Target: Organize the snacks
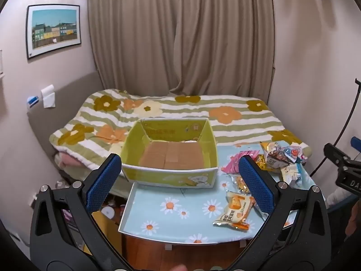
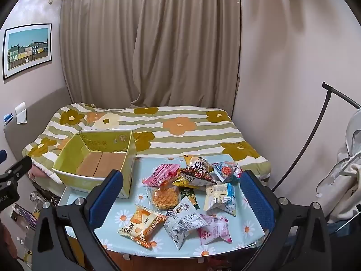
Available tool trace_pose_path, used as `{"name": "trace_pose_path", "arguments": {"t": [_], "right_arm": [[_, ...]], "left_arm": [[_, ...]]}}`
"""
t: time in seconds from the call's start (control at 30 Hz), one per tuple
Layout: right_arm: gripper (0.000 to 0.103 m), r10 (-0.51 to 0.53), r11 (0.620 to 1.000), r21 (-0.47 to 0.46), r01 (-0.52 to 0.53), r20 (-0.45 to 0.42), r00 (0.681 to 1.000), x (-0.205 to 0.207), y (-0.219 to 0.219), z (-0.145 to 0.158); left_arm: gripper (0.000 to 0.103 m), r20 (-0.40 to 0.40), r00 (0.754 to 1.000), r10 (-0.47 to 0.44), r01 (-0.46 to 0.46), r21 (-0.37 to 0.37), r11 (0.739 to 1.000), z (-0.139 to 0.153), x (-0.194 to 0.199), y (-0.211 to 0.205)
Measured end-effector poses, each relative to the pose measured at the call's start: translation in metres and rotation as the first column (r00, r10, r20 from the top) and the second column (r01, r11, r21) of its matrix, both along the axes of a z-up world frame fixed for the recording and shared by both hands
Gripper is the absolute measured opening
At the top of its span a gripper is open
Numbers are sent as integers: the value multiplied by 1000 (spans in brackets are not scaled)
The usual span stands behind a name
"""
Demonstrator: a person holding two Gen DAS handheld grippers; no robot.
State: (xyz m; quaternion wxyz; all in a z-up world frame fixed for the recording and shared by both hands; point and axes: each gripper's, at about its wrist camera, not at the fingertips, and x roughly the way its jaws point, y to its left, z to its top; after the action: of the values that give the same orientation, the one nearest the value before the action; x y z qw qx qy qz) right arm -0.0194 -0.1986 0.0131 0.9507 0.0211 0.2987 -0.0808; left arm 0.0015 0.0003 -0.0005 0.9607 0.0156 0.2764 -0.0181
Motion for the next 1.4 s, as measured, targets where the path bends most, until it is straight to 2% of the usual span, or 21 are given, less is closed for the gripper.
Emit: {"name": "trace_pose_path", "arguments": {"t": [0.07, 0.1, 0.2, 0.27, 0.8, 1.4], "right_arm": [[103, 1, 1000, -1, -1, -2, 1000, -1, 0, 0], [103, 0, 1000, -3, 0, -2, 1000, -1, 0, 0], [103, 0, 1000, -10, 0, -4, 1000, 0, 2, 0], [103, -4, 1000, -13, 4, -7, 1000, 1, 2, -1], [103, 4, 1000, -4, -4, 5, 1000, -3, 0, 1], [103, 13, 1000, 0, -13, 18, 1000, -4, 4, 2]], "left_arm": [[103, 2, 1000, -2, 2, -14, 1000, 1, 3, 4], [103, 36, 999, 11, -11, -1, 1000, 7, -3, 2], [103, 43, 999, 29, -31, 37, 999, 9, -2, -10], [103, 45, 999, 30, -32, 33, 999, 6, -4, -9], [103, 39, 999, 31, -32, 17, 999, -1, -5, 0], [103, 38, 999, 38, -39, 18, 999, 6, -1, -6]]}}
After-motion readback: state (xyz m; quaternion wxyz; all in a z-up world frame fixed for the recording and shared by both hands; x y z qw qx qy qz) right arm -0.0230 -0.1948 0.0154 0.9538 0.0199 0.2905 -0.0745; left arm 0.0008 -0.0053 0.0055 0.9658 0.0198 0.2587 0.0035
